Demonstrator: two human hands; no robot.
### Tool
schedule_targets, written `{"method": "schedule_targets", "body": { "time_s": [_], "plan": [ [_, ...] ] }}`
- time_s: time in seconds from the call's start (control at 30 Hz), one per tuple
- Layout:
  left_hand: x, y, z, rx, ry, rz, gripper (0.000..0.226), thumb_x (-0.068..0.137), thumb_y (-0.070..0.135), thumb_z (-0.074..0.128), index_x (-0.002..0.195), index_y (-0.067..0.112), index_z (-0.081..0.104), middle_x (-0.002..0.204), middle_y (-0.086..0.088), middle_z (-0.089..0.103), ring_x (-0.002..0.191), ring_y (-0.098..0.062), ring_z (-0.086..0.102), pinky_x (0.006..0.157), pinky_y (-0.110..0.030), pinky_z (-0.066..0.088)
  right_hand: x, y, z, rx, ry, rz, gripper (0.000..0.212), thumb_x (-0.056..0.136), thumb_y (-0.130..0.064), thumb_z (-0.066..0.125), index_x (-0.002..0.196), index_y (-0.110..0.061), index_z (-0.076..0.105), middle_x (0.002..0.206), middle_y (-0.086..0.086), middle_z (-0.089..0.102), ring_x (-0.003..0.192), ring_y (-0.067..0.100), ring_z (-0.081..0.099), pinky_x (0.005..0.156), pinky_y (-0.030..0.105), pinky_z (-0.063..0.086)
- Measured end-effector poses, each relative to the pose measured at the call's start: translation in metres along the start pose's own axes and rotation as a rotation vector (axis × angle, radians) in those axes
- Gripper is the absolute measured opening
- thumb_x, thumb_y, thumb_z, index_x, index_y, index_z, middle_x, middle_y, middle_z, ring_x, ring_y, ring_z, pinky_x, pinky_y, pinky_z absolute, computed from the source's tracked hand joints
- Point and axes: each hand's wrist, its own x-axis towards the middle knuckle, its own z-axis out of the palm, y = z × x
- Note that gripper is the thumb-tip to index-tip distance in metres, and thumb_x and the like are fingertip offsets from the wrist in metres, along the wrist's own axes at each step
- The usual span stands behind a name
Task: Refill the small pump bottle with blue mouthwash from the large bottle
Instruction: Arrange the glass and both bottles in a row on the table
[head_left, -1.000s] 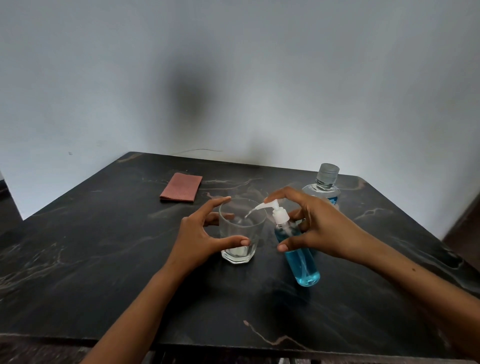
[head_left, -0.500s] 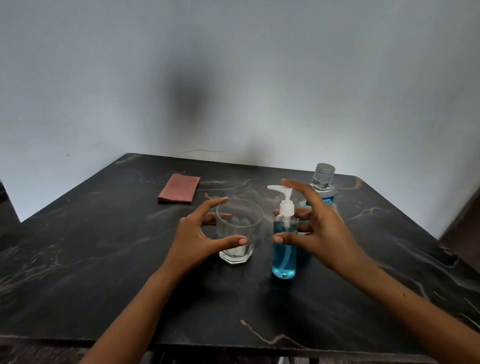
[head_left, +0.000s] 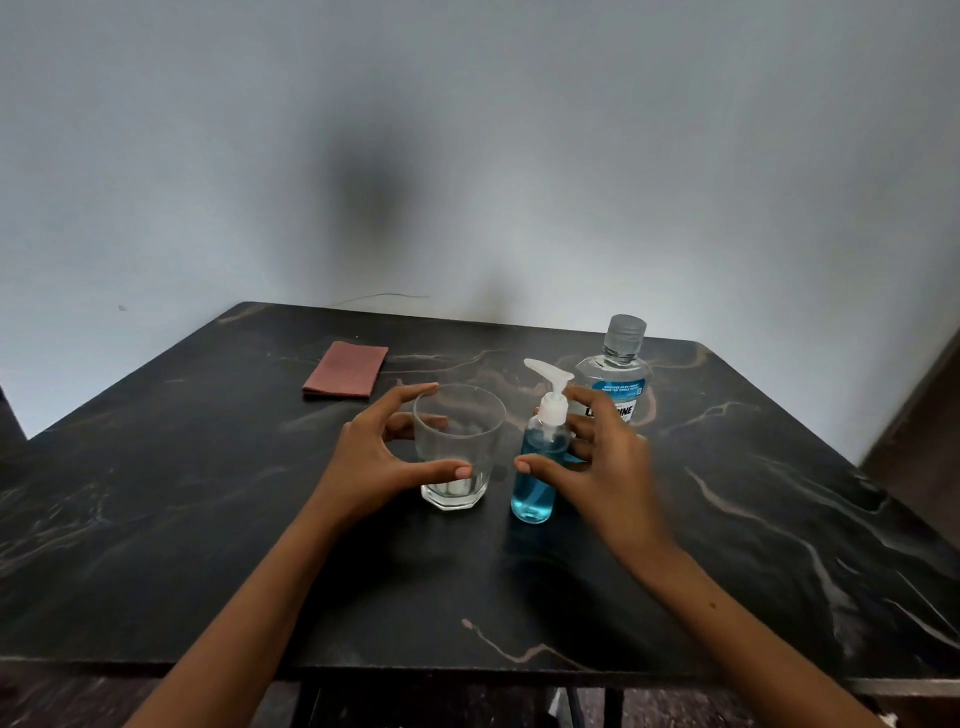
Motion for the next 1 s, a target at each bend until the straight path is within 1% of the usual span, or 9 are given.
{"method": "schedule_targets", "body": {
  "time_s": [0.17, 0.3, 0.37, 0.43, 0.5, 0.63, 0.77, 0.9, 1.0],
  "plan": [
    [0.012, 0.003, -0.006, -0.039, -0.049, -0.086, 0.089, 0.044, 0.038, 0.091, 0.123, 0.035, 0.052, 0.102, 0.005, 0.073, 0.097, -0.006, 0.068, 0.076, -0.019, 0.056, 0.013, 0.0, 0.016, -0.063, 0.04, -0.016, 0.065, 0.065, -0.018, 0.083, 0.121, -0.006, 0.052, 0.121, 0.009, 0.064, 0.102, 0.004, 0.053, 0.075, -0.003, 0.043],
    [0.031, -0.002, -0.016, -0.034, -0.084, -0.135, 0.088, 0.047, 0.031, 0.091, 0.125, 0.03, 0.05, 0.108, 0.001, 0.071, 0.098, -0.009, 0.068, 0.072, -0.013, 0.053, 0.03, 0.001, 0.032, -0.113, 0.056, -0.018, 0.059, 0.069, -0.018, 0.082, 0.119, -0.003, 0.054, 0.118, 0.012, 0.064, 0.105, 0.015, 0.059, 0.089, 0.024, 0.051],
    [0.042, -0.009, -0.021, -0.008, -0.056, -0.144, 0.088, 0.05, 0.028, 0.091, 0.128, 0.027, 0.049, 0.109, 0.01, 0.065, 0.097, -0.007, 0.065, 0.071, -0.011, 0.051, 0.041, 0.004, 0.041, -0.138, 0.057, -0.017, 0.055, 0.071, -0.019, 0.081, 0.117, -0.003, 0.055, 0.117, 0.013, 0.065, 0.107, 0.024, 0.06, 0.092, 0.036, 0.052],
    [0.055, -0.016, -0.025, 0.028, -0.009, -0.14, 0.087, 0.051, 0.028, 0.091, 0.127, 0.025, 0.05, 0.103, 0.025, 0.056, 0.091, 0.004, 0.06, 0.066, -0.007, 0.049, 0.054, 0.008, 0.05, -0.155, 0.072, -0.016, 0.053, 0.072, -0.019, 0.081, 0.115, -0.002, 0.056, 0.116, 0.013, 0.065, 0.106, 0.025, 0.061, 0.092, 0.039, 0.052],
    [0.067, -0.024, -0.031, 0.051, 0.008, -0.162, 0.09, 0.046, 0.035, 0.09, 0.127, 0.026, 0.05, 0.102, 0.025, 0.055, 0.093, 0.003, 0.06, 0.062, -0.005, 0.049, 0.069, 0.013, 0.059, -0.167, 0.096, -0.003, 0.052, 0.071, -0.019, 0.081, 0.114, -0.002, 0.057, 0.113, 0.013, 0.067, 0.104, 0.025, 0.062, 0.091, 0.038, 0.052],
    [0.094, -0.038, -0.042, 0.143, 0.027, -0.21, 0.099, 0.039, 0.051, 0.089, 0.127, 0.029, 0.049, 0.116, 0.0, 0.065, 0.104, -0.018, 0.062, 0.088, -0.038, 0.055, 0.1, 0.024, 0.077, -0.152, 0.127, 0.04, 0.05, 0.072, -0.017, 0.081, 0.113, -0.003, 0.058, 0.112, 0.012, 0.067, 0.101, 0.023, 0.062, 0.087, 0.029, 0.049],
    [0.118, -0.047, -0.047, 0.135, 0.006, -0.29, 0.098, 0.026, 0.065, 0.086, 0.115, 0.048, 0.048, 0.1, 0.009, 0.072, 0.091, -0.013, 0.066, 0.073, -0.04, 0.06, 0.129, 0.037, 0.09, -0.135, 0.136, 0.06, 0.049, 0.072, -0.016, 0.08, 0.113, -0.003, 0.057, 0.112, 0.012, 0.067, 0.101, 0.022, 0.062, 0.086, 0.026, 0.047],
    [0.141, -0.058, -0.046, 0.149, -0.04, -0.302, 0.109, 0.026, 0.066, 0.086, 0.124, 0.043, 0.045, 0.116, -0.001, 0.069, 0.109, -0.021, 0.064, 0.099, -0.049, 0.047, 0.151, 0.048, 0.1, -0.115, 0.147, 0.096, 0.046, 0.073, -0.015, 0.08, 0.112, -0.004, 0.058, 0.113, 0.013, 0.066, 0.103, 0.025, 0.062, 0.089, 0.032, 0.049],
    [0.153, -0.062, -0.043, 0.152, -0.074, -0.315, 0.116, 0.025, 0.067, 0.085, 0.129, 0.038, 0.042, 0.119, -0.005, 0.067, 0.111, -0.025, 0.062, 0.103, -0.051, 0.043, 0.163, 0.055, 0.105, -0.123, 0.148, 0.11, 0.046, 0.073, -0.016, 0.08, 0.112, -0.004, 0.057, 0.113, 0.013, 0.066, 0.103, 0.026, 0.062, 0.091, 0.033, 0.048]
  ]
}}
